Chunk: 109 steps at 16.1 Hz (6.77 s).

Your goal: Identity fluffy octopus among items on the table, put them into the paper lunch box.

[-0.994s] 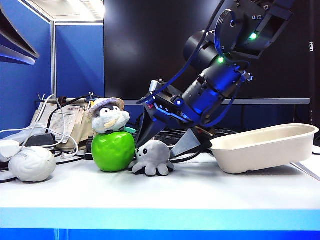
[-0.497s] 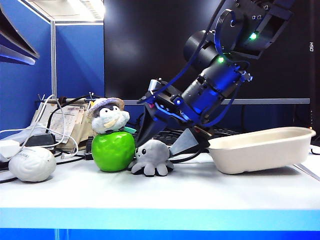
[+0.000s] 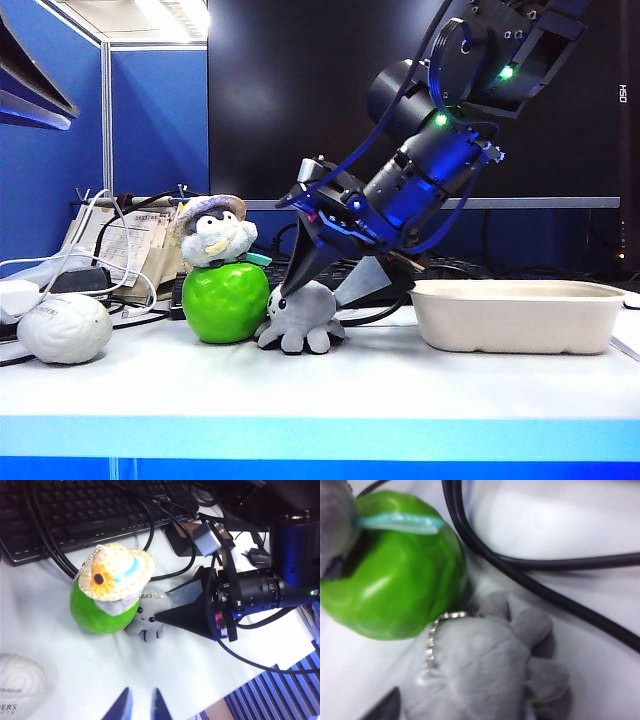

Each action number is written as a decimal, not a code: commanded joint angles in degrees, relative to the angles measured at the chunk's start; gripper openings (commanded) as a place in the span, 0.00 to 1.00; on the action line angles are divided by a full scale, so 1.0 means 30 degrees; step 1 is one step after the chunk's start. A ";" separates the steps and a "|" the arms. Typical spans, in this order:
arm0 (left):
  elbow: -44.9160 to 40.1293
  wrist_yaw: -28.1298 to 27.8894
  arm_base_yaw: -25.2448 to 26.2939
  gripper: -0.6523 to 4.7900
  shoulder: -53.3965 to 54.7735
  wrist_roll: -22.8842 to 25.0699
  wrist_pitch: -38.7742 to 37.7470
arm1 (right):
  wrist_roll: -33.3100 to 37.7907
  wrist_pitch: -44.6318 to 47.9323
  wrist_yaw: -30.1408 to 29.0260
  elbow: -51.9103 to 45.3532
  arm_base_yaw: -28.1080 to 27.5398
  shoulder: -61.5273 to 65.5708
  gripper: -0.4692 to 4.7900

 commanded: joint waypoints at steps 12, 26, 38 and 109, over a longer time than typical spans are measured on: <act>0.0117 0.0131 0.0015 0.23 -0.0029 0.0036 0.0270 | -0.0058 0.0262 0.0124 0.0058 0.0015 -0.0080 0.17; 0.0117 0.0138 0.0015 0.23 -0.0029 0.0029 0.0262 | -0.0066 -0.2805 0.2157 0.2769 -0.0044 -0.0124 0.08; 0.0117 0.0415 0.0015 0.23 -0.0029 -0.0022 0.0255 | -0.0656 -0.4167 0.3978 0.3548 -0.0882 -0.0168 0.08; 0.0102 0.0189 0.0022 0.23 -0.0029 0.1596 0.0270 | -0.3490 -2.4319 0.7919 1.5263 -0.3679 -0.2127 0.09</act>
